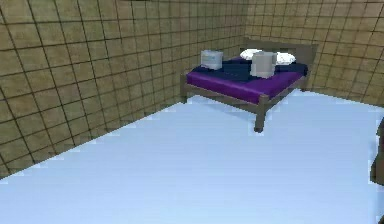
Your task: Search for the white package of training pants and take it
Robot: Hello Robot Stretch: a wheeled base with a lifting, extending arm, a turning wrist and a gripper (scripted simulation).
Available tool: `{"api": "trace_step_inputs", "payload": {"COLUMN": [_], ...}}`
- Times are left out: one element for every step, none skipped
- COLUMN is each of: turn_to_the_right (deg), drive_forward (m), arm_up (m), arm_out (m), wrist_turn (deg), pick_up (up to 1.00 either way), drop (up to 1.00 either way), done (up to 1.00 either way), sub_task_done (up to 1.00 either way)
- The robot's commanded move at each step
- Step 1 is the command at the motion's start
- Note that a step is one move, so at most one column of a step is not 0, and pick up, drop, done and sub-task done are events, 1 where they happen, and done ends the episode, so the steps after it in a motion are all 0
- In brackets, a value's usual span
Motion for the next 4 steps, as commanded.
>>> {"api": "trace_step_inputs", "payload": {"turn_to_the_right": [-3.0,0.0,0.0,-3.0], "drive_forward": [0.00,1.00,1.00,0.00], "arm_up": [0.00,0.00,0.00,0.00], "arm_out": [0.00,0.00,0.00,0.00], "wrist_turn": [0.0,0.0,0.0,0.0], "pick_up": [0.00,0.00,0.00,0.00], "drop": [0.00,0.00,0.00,0.00], "done": [0.00,0.00,0.00,0.00], "sub_task_done": [0.00,0.00,0.00,0.00]}}
